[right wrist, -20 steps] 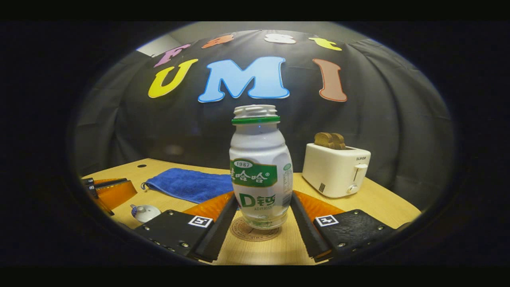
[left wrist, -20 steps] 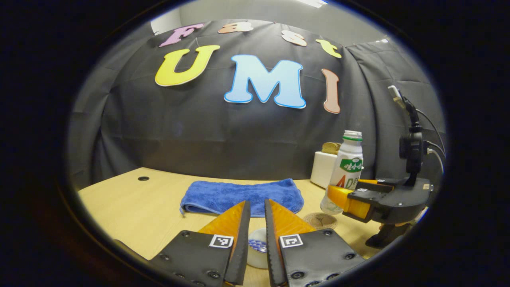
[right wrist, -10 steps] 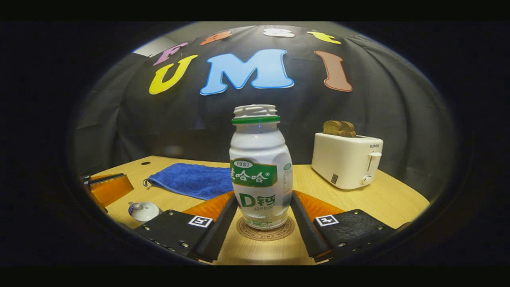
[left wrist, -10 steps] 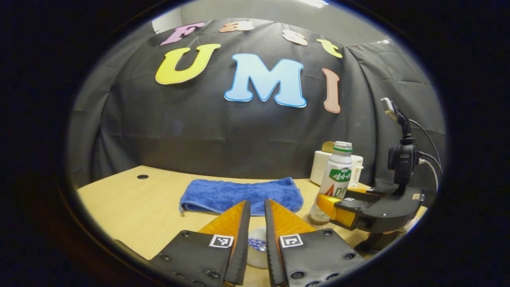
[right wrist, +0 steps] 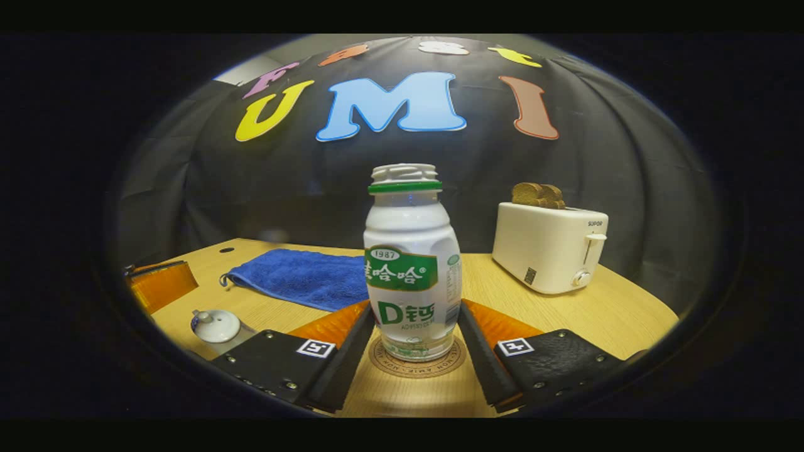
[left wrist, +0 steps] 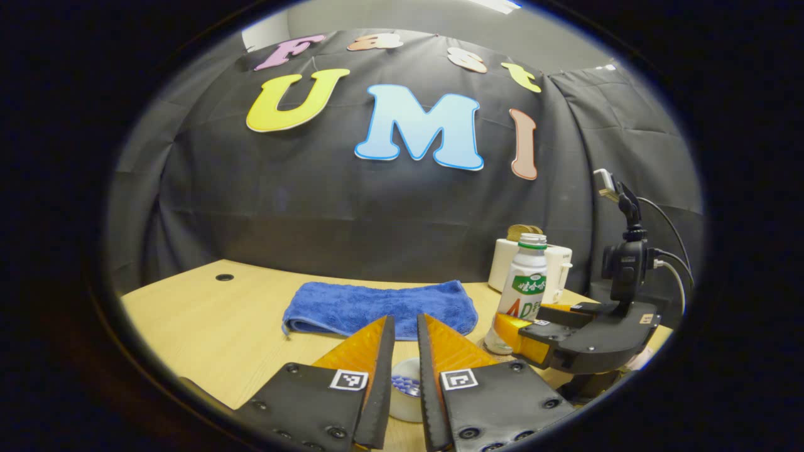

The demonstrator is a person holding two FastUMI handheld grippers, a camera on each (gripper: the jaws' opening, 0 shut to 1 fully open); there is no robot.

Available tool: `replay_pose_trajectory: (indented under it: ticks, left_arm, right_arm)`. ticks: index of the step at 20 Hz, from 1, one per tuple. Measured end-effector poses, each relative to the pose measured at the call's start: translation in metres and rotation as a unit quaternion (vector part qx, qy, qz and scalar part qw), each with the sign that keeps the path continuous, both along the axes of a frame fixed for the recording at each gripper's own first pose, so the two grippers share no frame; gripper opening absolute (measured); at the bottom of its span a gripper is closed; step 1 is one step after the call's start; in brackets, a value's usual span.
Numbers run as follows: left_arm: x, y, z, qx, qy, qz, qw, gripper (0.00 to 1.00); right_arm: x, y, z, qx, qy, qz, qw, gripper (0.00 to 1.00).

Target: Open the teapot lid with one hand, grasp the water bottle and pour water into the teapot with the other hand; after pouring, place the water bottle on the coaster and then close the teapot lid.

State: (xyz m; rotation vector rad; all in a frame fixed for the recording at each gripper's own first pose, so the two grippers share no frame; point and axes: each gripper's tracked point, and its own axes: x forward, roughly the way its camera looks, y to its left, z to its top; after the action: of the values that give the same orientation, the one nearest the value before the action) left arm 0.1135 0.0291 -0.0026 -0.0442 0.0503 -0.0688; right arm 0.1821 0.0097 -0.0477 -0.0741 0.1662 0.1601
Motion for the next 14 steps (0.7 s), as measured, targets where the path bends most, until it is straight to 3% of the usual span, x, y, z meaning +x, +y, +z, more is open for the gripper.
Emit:
replay_pose_trajectory:
  ticks: [5,6,7,14]
  left_arm:
    - [0.001,-0.001,-0.001,0.0,0.003,-0.002,1.0,0.31]
    - [0.001,-0.001,-0.003,0.0,0.004,-0.002,1.0,0.31]
    - [0.001,-0.001,-0.003,0.001,0.004,-0.002,1.0,0.31]
    - [0.0,-0.001,-0.002,0.0,0.004,-0.002,1.0,0.29]
  right_arm:
    - [-0.002,0.0,0.0,0.002,-0.001,0.002,1.0,0.83]
    - [-0.002,0.001,0.001,0.003,-0.002,0.003,1.0,0.87]
    - [-0.003,0.001,0.001,0.002,-0.003,0.003,1.0,0.99]
    - [-0.008,0.001,0.009,-0.012,-0.019,0.0,1.0,0.99]
